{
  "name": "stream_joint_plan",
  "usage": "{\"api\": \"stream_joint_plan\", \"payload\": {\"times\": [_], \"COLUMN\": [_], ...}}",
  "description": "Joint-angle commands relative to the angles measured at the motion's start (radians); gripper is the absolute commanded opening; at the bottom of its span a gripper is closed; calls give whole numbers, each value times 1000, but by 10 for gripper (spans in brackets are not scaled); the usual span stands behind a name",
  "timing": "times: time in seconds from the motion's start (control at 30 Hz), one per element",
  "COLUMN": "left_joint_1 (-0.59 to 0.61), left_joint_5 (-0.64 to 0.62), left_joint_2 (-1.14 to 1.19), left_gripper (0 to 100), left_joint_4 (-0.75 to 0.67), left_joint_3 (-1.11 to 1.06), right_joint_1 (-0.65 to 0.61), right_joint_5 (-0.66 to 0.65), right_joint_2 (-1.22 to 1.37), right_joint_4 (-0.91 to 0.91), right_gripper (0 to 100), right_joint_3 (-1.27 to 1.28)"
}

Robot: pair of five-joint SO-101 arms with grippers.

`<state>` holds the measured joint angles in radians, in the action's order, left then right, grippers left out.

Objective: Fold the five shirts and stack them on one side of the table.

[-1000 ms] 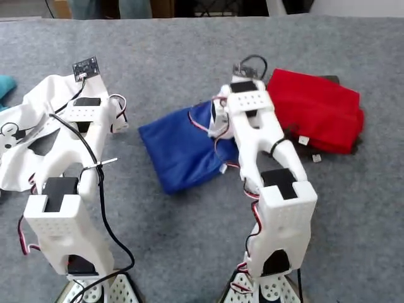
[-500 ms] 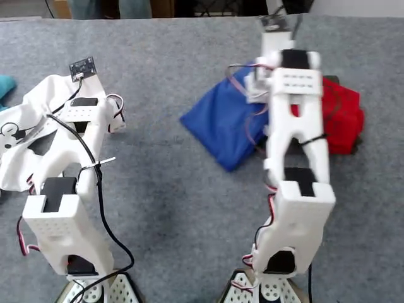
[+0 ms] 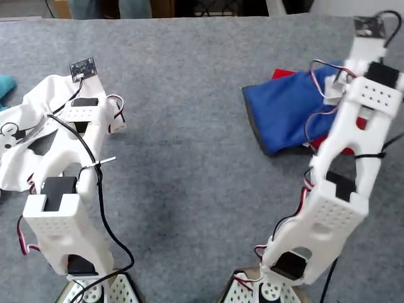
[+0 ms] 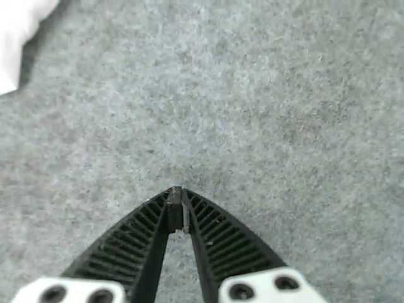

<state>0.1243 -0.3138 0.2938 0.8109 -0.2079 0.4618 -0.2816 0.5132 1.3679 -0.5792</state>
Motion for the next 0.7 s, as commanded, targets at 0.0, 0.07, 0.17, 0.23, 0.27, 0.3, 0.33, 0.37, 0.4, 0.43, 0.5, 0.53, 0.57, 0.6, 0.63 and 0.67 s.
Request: {"api": "stream_joint_plan", "payload": {"times": [0.0, 0.07, 0.17, 0.23, 0.27, 0.3, 0.33, 0.37, 0.4, 0.43, 0.5, 0.53, 0.57, 0.6, 0.63, 0.67], "left_joint_1": [7, 7, 7, 5, 4, 4, 7, 15, 33, 53, 101, 133, 171, 217, 266, 317], "left_joint_5": [-5, -5, -5, -5, -5, -5, -5, -5, -2, 15, 60, 84, 114, 141, 167, 190], "left_joint_2": [-11, -11, -11, -17, -17, -18, -25, -41, -68, -97, -161, -195, -221, -245, -264, -270], "left_gripper": [29, 29, 29, 29, 29, 29, 29, 29, 32, 32, 33, 33, 34, 34, 41, 62], "left_joint_4": [-9, -8, -6, -5, -3, -3, -2, 14, 51, 95, 196, 247, 296, 341, 384, 419], "left_joint_3": [59, 59, 59, 56, 59, 61, 65, 76, 94, 120, 185, 219, 255, 282, 303, 312], "right_joint_1": [38, 38, 40, 41, 49, 52, 52, 51, 49, 48, 48, 48, 48, 46, 38, 31], "right_joint_5": [-6, -6, 2, 23, 46, 69, 80, 80, 80, 80, 87, 89, 89, 89, 89, 89], "right_joint_2": [36, 62, 73, 70, 68, 68, 68, 68, 68, 68, 70, 73, 73, 73, 73, 73], "right_joint_4": [-20, -20, -14, -11, -6, -5, 0, 18, 48, 84, 152, 187, 224, 265, 305, 348], "right_gripper": [18, 18, 38, 130, 201, 279, 353, 423, 482, 521, 532, 517, 497, 472, 446, 420], "right_joint_3": [-61, -61, -79, -93, -102, -122, -145, -170, -202, -242, -338, -386, -427, -461, -492, -518]}}
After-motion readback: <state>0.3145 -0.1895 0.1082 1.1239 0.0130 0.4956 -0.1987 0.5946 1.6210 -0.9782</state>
